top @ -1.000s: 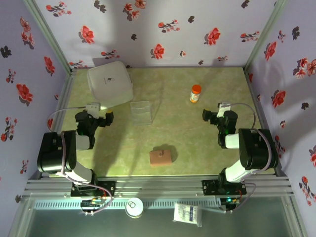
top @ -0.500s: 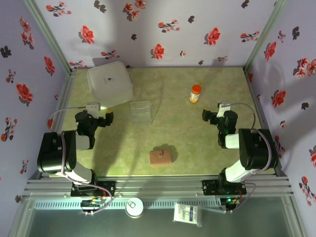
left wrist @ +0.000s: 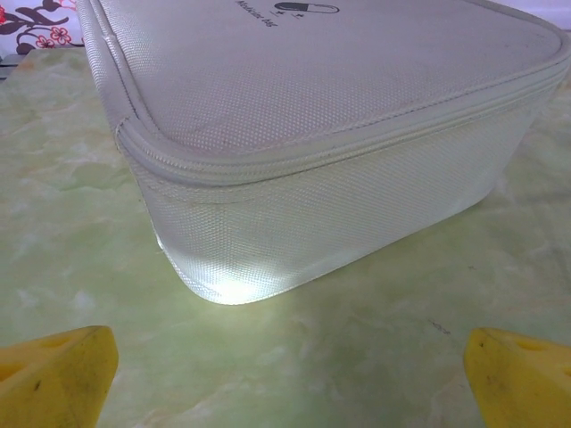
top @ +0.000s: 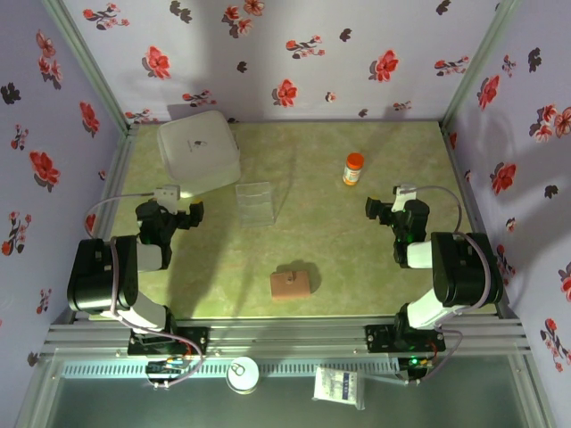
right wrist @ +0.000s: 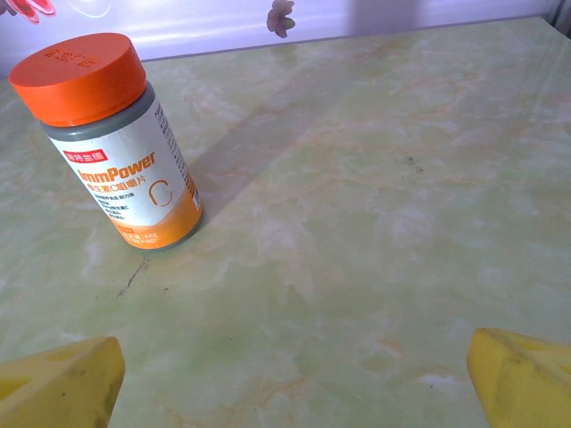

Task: Take the credit cards out of the card holder

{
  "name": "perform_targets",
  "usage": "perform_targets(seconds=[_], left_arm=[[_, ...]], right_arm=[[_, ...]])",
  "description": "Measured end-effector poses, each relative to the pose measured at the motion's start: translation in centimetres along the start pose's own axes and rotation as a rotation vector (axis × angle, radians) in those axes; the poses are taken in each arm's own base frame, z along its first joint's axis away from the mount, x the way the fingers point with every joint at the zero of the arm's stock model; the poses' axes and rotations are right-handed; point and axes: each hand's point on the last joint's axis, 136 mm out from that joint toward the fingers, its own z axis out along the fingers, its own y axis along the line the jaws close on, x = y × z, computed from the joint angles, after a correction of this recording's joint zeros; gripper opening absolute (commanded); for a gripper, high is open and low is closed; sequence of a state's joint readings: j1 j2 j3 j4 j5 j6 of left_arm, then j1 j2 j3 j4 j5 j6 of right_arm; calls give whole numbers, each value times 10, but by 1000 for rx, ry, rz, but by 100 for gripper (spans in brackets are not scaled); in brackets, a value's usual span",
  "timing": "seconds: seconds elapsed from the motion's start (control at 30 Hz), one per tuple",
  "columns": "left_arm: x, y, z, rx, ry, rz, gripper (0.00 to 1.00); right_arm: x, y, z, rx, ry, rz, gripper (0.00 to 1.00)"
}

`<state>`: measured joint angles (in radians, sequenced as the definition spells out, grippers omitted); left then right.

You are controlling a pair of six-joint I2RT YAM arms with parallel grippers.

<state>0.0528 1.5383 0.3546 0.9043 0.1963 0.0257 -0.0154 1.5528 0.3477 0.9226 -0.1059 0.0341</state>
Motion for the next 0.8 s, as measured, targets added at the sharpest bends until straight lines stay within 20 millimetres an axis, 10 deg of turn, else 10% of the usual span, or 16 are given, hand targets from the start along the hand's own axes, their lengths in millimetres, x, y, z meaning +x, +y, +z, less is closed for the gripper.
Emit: perform_targets(seconds=[0.43,0.8], left_arm=[[-5,10,-2,-59,-7,-22,100],[-35,20,-13,-119,-2,-58,100]], right_arm=[[-2,0,-1,0,-5,-1,99],[-44,3,-18,15,-30,-4,99]])
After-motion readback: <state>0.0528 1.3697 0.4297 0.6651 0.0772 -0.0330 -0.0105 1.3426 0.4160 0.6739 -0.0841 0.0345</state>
